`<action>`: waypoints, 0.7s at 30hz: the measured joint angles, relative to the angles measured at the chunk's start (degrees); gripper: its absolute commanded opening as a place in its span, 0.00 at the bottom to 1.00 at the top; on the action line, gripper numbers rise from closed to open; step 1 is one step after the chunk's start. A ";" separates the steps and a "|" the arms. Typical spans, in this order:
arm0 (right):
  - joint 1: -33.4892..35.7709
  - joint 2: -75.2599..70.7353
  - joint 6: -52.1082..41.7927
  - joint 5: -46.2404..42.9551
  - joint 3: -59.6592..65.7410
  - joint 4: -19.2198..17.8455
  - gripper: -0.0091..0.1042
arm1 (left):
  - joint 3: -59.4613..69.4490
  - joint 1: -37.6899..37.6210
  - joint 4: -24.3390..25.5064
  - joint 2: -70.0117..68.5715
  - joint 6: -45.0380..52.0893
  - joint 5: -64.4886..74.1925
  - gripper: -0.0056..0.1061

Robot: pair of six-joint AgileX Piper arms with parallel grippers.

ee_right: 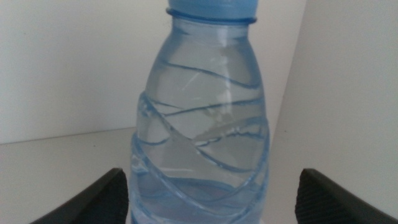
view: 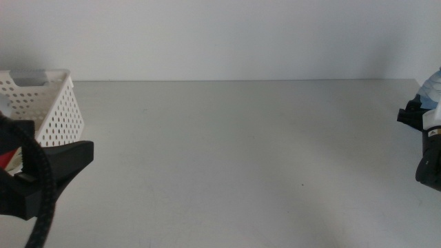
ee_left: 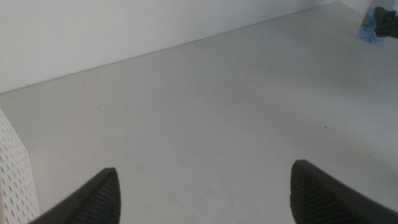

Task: Use arms to grab the bottles and put them into the dustbin to the left of the table.

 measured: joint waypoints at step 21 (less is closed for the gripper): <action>-0.03 6.76 0.64 0.93 -9.61 -3.69 0.07 | 0.00 0.00 0.00 0.00 0.00 0.00 0.89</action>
